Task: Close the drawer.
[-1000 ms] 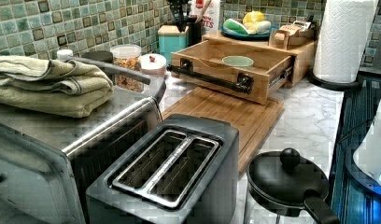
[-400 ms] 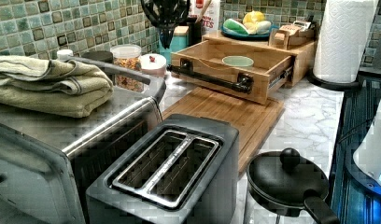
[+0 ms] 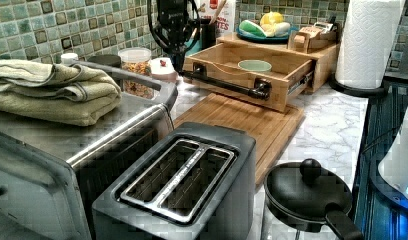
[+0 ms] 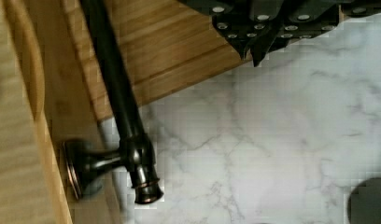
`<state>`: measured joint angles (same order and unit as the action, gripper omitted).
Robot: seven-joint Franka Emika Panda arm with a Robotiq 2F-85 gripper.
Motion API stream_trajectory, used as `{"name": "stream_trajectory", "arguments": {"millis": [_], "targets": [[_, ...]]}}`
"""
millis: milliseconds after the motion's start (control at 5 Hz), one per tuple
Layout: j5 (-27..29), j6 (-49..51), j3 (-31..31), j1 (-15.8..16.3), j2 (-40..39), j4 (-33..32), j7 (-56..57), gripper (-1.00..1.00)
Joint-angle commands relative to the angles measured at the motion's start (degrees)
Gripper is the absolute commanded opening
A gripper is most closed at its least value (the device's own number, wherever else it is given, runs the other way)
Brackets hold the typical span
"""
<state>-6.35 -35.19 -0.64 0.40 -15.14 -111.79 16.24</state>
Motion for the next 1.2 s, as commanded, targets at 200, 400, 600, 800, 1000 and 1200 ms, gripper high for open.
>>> {"name": "stream_trajectory", "arguments": {"millis": [200,400,600,800,1000,1200], "targets": [[-1.17,-2.23,-1.04,-1.05,-1.87,-1.67,6.25,-1.00],[-2.59,-5.10,-0.42,-1.46,-1.56,-3.59,7.50,-1.00],[-3.16,-7.50,0.44,-2.14,-0.41,-6.16,10.57,-1.00],[-1.13,-6.87,0.13,-4.47,-0.54,-6.67,15.56,-1.00],[-1.64,-9.19,1.07,-5.69,0.10,-8.42,18.68,-1.00],[-0.15,-8.74,2.73,-6.70,0.49,-8.91,22.78,-1.00]]}}
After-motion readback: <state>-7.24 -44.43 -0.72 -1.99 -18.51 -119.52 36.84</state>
